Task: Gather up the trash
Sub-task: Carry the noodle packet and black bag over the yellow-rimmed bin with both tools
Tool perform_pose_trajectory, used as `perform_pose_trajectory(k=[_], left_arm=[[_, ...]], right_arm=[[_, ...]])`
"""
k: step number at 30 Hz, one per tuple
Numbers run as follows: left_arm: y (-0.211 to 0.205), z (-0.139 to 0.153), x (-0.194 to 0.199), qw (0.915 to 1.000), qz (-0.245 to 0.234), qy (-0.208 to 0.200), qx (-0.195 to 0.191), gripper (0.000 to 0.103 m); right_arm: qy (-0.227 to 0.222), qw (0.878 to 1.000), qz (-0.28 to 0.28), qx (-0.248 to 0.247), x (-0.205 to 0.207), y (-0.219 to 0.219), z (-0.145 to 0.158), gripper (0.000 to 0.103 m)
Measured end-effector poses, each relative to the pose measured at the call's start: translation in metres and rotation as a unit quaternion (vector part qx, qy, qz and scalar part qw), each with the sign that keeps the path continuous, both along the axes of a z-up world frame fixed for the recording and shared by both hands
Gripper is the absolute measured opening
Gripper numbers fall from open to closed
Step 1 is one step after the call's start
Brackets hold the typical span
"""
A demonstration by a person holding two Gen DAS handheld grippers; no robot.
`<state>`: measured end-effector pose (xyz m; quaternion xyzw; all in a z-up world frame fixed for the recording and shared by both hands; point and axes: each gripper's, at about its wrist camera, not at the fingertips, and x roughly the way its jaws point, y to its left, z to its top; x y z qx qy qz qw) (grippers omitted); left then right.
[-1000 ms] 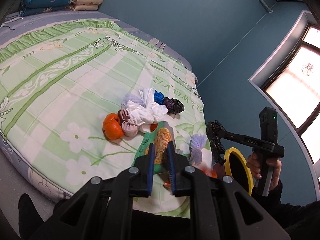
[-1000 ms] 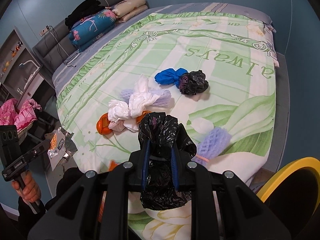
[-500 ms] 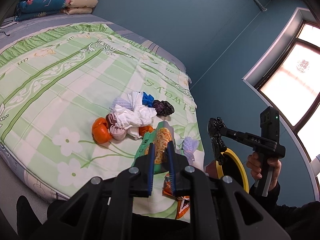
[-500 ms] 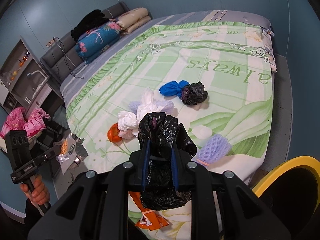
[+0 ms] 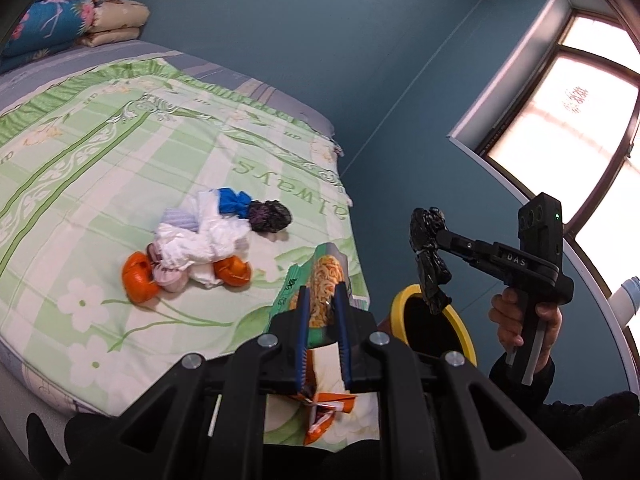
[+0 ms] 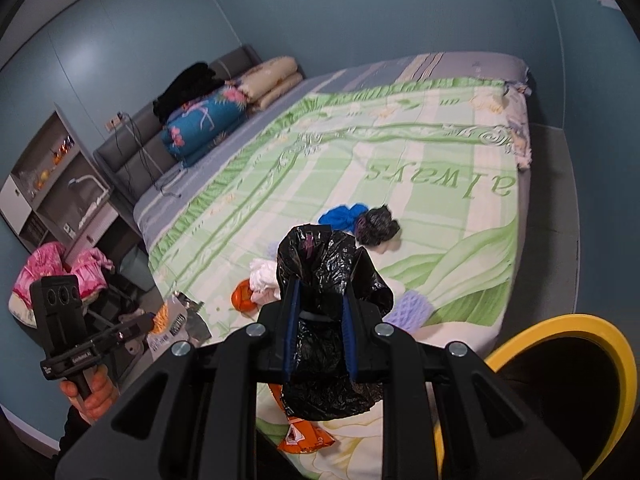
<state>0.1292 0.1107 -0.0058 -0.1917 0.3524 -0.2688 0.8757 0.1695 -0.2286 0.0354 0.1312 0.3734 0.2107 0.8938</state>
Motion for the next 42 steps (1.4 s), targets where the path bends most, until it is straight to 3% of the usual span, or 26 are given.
perform_pose_trajectory(k=[14,26,42], left_arm=[[-0.088,0.021,-0.001,0.9957,-0.089,-0.023,0.01,0.012],[-0.173,0.007,0.003,0.9845,-0.172,-0.008,0.032,0.012],[-0.268,-0.025,0.007,0.9647,-0.25,0.026,0.078,0.012]], right_arm=[[-0.027,0.995,-0.092,0.006,-0.037,-0.078,0.007,0.018],[-0.038,0.978,-0.203,-0.016,-0.068,-0.151,-0.003,0.018],[0.002,0.972,-0.235,0.004,-0.074,-0.195,-0.04,0.019]])
